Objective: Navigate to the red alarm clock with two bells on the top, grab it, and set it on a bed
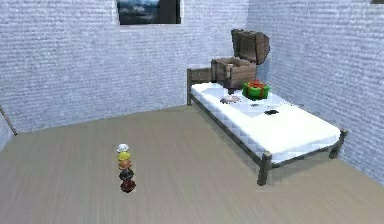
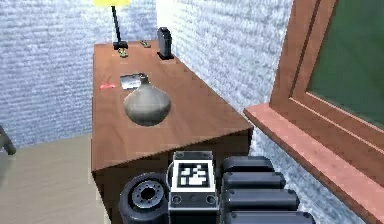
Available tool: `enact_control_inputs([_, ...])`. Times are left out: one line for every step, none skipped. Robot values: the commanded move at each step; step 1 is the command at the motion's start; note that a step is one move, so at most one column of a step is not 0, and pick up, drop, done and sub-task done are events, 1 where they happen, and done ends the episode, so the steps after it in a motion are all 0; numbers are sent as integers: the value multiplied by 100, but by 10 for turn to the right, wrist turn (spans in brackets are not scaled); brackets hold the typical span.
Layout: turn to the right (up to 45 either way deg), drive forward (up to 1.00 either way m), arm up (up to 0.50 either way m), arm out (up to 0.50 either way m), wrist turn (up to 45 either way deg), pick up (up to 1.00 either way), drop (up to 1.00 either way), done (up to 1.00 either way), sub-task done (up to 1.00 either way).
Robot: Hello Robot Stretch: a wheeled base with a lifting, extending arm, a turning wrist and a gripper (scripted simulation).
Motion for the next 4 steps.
enact_control_inputs([0,100,0,0,0,0,0,0,0])
enact_control_inputs([0,15,0,0,0,0,0,0,0])
enact_control_inputs([-120,0,0,0,0,0,0,0,0])
enact_control_inputs([0,85,0,0,0,0,0,0,0])
